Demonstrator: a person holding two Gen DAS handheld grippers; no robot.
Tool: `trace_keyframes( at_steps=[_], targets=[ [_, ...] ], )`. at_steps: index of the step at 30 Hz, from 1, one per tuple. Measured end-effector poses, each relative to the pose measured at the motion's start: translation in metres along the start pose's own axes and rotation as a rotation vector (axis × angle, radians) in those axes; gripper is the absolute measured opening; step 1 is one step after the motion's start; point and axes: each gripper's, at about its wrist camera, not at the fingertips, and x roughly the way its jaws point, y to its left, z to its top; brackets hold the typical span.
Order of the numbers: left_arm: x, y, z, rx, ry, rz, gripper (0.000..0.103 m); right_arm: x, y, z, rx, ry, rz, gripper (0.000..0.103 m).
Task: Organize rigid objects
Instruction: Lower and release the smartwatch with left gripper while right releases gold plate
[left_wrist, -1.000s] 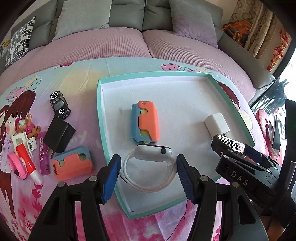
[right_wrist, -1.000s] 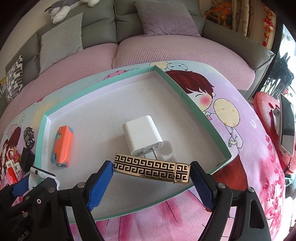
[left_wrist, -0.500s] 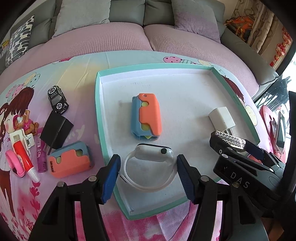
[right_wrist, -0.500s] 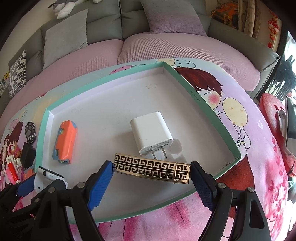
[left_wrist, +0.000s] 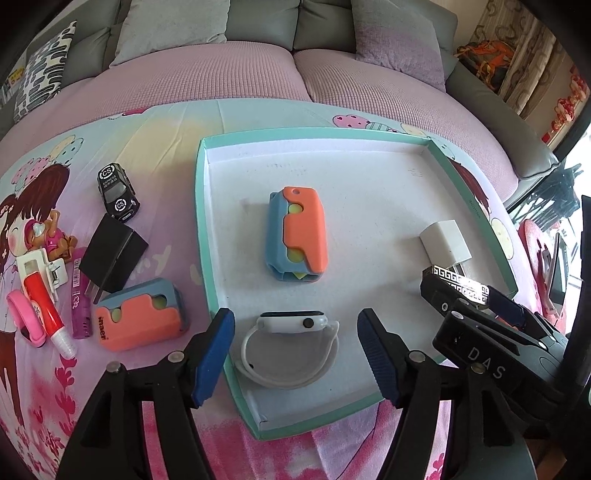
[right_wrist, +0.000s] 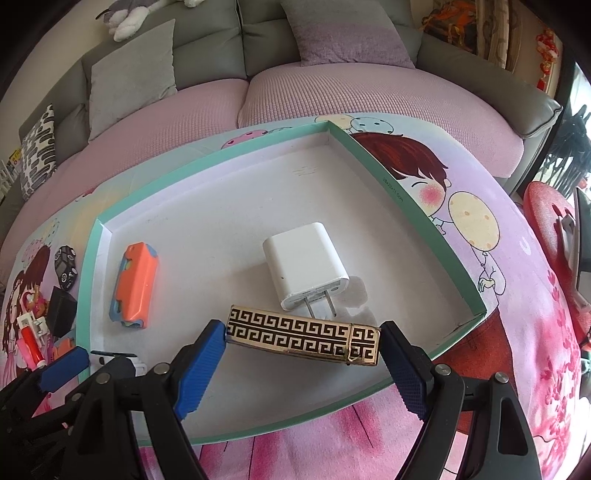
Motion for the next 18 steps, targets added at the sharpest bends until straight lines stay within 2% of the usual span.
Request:
trace_keyframes(
  at_steps=[4, 6, 18],
  targets=[
    [-0.003, 0.002, 0.001, -0.010, -0.009, -0.003, 0.070, -0.009, -0.004, 0.001, 0.022, -0.026, 0.011, 0.088],
    [-0.005, 0.004, 0.002, -0.013, -0.014, -0.004, 0.070, -0.012, -0.004, 0.003, 0.024, -0.038, 0.015, 0.091],
    [-0.012, 0.020, 0.003, -0.086, -0.046, 0.030, 0.071, -0.018, -0.008, 0.005, 0.038, -0.058, 0.008, 0.092]
  ],
)
